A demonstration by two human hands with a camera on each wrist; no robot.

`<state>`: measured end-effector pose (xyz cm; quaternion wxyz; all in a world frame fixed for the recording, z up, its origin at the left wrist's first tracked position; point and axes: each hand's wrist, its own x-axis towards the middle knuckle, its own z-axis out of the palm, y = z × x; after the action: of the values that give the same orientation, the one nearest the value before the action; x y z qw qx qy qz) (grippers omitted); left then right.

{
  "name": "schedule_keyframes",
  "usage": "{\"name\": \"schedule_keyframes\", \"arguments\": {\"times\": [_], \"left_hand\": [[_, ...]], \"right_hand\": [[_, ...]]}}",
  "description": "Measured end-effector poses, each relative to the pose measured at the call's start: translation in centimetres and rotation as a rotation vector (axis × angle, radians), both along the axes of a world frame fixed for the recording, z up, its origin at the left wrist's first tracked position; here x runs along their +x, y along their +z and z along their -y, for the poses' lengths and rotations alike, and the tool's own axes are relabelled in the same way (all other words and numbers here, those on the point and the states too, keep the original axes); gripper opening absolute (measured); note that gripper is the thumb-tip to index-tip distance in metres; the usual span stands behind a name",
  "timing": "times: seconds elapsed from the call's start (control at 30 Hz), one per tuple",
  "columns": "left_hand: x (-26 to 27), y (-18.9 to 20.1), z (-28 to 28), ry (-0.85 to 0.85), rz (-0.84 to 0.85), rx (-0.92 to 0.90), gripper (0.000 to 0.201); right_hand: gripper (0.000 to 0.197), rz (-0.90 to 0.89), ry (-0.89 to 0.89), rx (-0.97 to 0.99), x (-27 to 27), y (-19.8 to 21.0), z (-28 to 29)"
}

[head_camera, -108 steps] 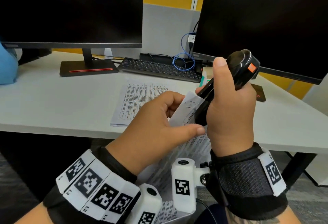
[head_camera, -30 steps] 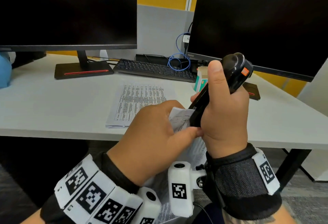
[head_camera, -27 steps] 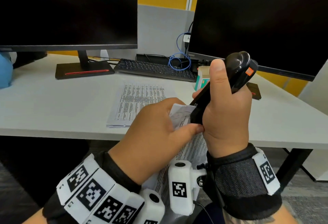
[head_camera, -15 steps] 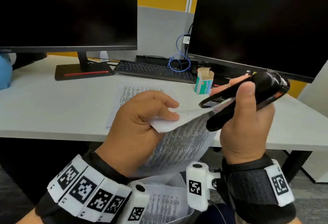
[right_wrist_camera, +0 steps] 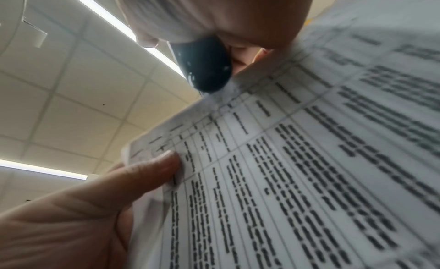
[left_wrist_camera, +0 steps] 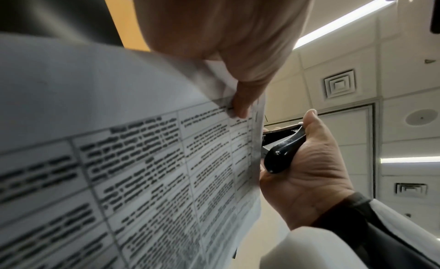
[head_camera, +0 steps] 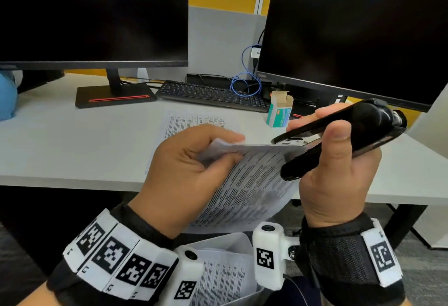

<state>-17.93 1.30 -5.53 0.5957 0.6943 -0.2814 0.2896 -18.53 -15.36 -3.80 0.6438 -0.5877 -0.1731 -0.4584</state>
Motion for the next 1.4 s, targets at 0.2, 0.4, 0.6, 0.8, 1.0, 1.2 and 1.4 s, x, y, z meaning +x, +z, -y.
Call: {"name": "schedule_keyframes", "arguments": {"times": [0.2, 0.4, 0.6, 0.8, 1.0, 1.2, 1.4], "left_hand": [[-0.1, 0.3, 0.1, -0.047, -0.236, -0.098, 0.012], [0.3, 0.7, 0.1, -0.129, -0.417, -0.109, 0.013], [0.5, 0.7, 0.3, -0.229, -0.517, -0.052, 0.009], [0.9, 0.5, 0.5, -0.208, -0.454, 0.093, 0.009], [0.9, 0.6, 0.4, -0.234, -0.515, 0.003, 0.020], [0.5, 0.9, 0.7, -0.220, -0.554, -0.089, 0.033], [0.1, 1.1, 1.1, -0.229, -0.540, -0.098, 0.026]], "right_hand": [[0.049, -0.001, -0.008, -0.019, -0.3, 0.5, 0.1], [0.038, -0.099, -0.006, -0.019, -0.5, 1.5, -0.7], [0.043, -0.239, 0.073, -0.018, 0.2, 2.1, -1.4], [0.040, -0.328, 0.051, -0.099, 0.8, 2.1, -2.0], [0.033, -0.369, 0.013, -0.123, 0.7, 1.8, -1.8], [0.052, -0.420, 0.010, -0.082, 0.7, 1.9, -1.8], [0.051, -0.413, -0.007, -0.033, 0.6, 2.1, -2.0]]}}
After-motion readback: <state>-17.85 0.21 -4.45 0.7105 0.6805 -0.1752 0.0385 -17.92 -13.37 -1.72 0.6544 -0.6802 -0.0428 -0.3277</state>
